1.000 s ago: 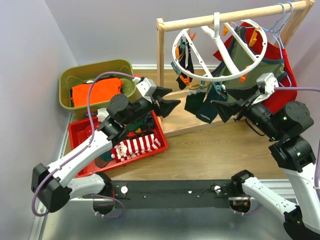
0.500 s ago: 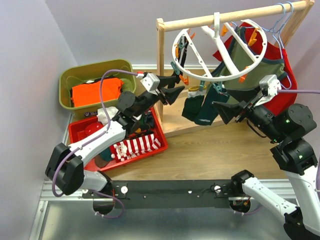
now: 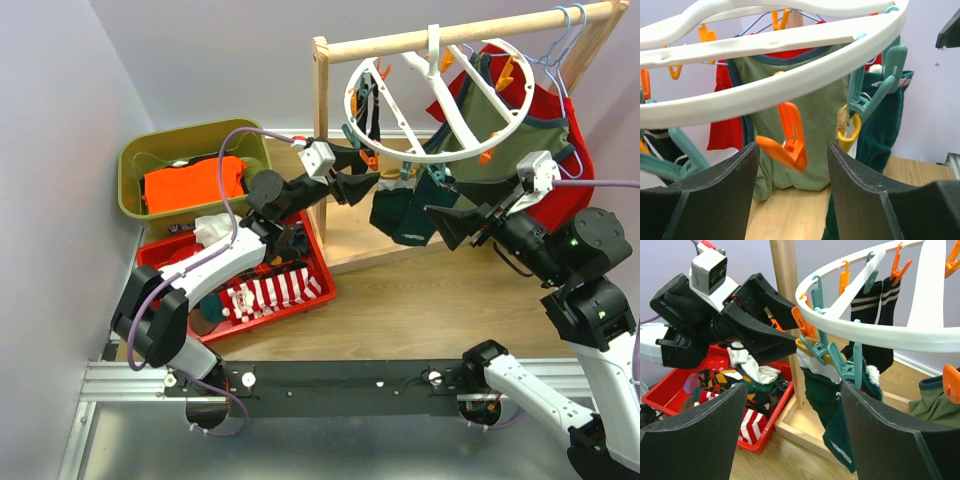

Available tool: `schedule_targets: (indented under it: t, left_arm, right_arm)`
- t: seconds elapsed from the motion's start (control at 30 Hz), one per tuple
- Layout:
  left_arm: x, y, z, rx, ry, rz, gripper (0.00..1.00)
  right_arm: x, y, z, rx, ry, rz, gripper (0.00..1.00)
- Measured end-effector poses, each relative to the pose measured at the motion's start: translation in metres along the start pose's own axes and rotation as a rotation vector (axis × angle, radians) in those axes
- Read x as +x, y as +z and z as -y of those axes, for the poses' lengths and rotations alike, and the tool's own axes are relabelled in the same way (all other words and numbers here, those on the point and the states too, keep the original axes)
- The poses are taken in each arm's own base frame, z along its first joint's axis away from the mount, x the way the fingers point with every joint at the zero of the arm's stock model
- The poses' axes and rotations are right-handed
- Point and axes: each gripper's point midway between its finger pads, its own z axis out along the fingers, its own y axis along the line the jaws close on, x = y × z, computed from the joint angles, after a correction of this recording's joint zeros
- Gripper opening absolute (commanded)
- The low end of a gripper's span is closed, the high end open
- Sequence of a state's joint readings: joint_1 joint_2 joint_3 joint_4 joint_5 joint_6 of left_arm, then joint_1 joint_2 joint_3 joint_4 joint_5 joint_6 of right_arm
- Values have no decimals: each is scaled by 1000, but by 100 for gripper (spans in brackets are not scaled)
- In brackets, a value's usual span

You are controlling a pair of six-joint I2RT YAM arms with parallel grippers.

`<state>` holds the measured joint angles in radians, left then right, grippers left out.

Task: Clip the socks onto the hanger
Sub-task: Open the clamp at the hanger.

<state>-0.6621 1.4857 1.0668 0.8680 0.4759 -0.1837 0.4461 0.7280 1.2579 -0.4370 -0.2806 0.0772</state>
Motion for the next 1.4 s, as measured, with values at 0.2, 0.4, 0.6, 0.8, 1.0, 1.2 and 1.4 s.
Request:
schedule_targets:
  t: [0.2, 0.4, 0.6, 0.8, 1.0, 1.2, 1.4]
  left_arm:
    - [-3, 11, 0, 37, 5, 13, 46]
    - [-5, 13, 4, 56, -9, 15, 31]
    - [4, 5, 8, 57, -46, 4, 25]
    - [-1, -1, 12, 46, -69, 10, 20]
    - [-27, 7, 20, 13, -71, 19, 20]
    - [-46, 25, 34, 12, -63, -13, 17]
    - [-48, 35, 43, -18, -51, -76, 17]
  right_arm:
    - [2, 0, 0, 1, 2, -8, 84]
    - [0, -1, 0, 0, 2, -5, 84]
    - [0, 2, -1, -8, 7, -9, 84]
    - [-4, 15, -5, -43, 36, -29, 82]
    - [-11, 36, -10, -93, 73, -60, 80]
    - [-9, 55, -15, -138, 129, -113, 79]
    - [-16, 59, -19, -151, 177, -114, 75]
